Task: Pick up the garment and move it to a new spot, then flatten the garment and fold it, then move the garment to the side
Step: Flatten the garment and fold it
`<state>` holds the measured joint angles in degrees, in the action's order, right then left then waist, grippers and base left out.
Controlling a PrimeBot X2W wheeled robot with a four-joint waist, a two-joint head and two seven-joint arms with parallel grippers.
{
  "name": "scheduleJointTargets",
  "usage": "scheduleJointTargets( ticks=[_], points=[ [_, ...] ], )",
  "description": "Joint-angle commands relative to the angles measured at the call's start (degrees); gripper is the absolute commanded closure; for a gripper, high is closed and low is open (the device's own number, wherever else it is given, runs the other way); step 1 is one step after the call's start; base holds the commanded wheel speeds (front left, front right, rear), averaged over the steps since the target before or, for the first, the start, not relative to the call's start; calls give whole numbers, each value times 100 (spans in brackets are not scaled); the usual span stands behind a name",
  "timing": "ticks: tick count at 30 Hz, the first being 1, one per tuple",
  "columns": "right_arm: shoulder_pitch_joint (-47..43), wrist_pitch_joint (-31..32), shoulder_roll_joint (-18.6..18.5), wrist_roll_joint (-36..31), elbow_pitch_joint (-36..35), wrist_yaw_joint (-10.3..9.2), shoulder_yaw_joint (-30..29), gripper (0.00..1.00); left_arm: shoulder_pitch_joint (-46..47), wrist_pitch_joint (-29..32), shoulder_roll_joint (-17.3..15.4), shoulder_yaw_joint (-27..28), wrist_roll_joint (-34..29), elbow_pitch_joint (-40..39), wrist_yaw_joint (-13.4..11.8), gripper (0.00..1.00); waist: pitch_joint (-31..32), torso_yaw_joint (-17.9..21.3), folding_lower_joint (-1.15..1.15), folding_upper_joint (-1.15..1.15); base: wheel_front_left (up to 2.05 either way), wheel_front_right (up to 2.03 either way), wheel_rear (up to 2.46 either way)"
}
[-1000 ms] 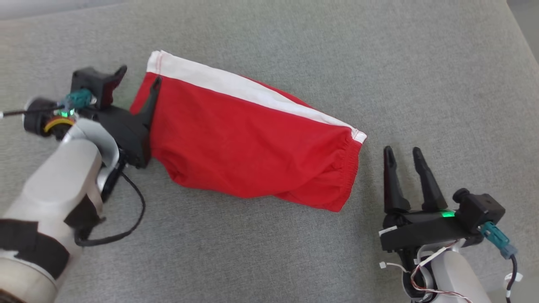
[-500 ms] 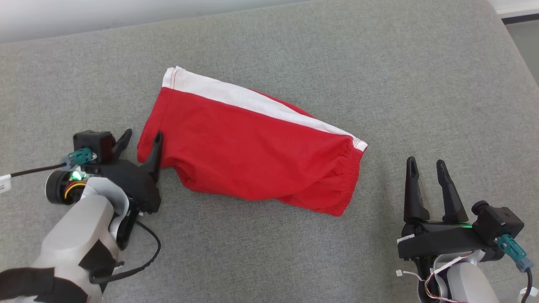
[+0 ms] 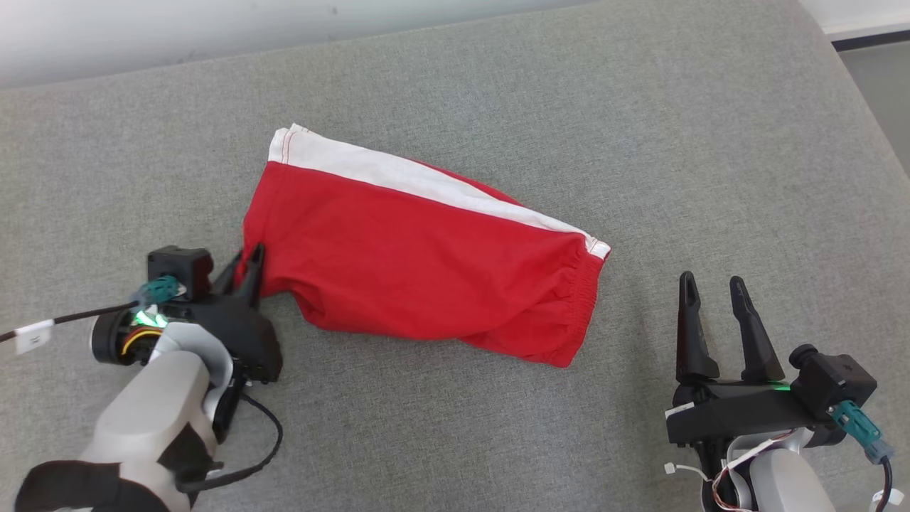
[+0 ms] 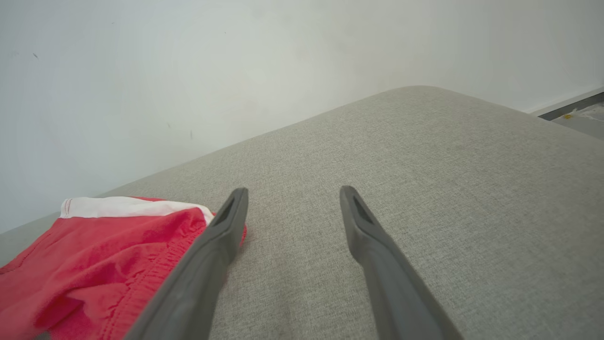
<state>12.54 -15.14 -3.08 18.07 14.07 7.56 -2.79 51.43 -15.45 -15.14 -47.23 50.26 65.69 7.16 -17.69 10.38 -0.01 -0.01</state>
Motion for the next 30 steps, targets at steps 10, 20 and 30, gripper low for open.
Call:
scheduleJointTargets(
  ticks=[10, 20, 30],
  points=[
    [-155, 1, 21, 9, 18, -12, 3, 0, -93, 38, 95, 158, 19, 184, -93, 100, 208, -74, 1, 1, 0, 0, 0],
    [-271, 0, 15, -49, 125, -12, 72, 0, -617, 23, 118, 648, -261, -320, -361, 100, 481, -345, 1, 1, 0, 0, 0],
    [-498, 0, 19, -46, 114, -11, 76, 0, -1306, 23, 151, 1268, -586, -940, -723, 100, 717, -659, 1, 1, 0, 0, 0]
  ],
)
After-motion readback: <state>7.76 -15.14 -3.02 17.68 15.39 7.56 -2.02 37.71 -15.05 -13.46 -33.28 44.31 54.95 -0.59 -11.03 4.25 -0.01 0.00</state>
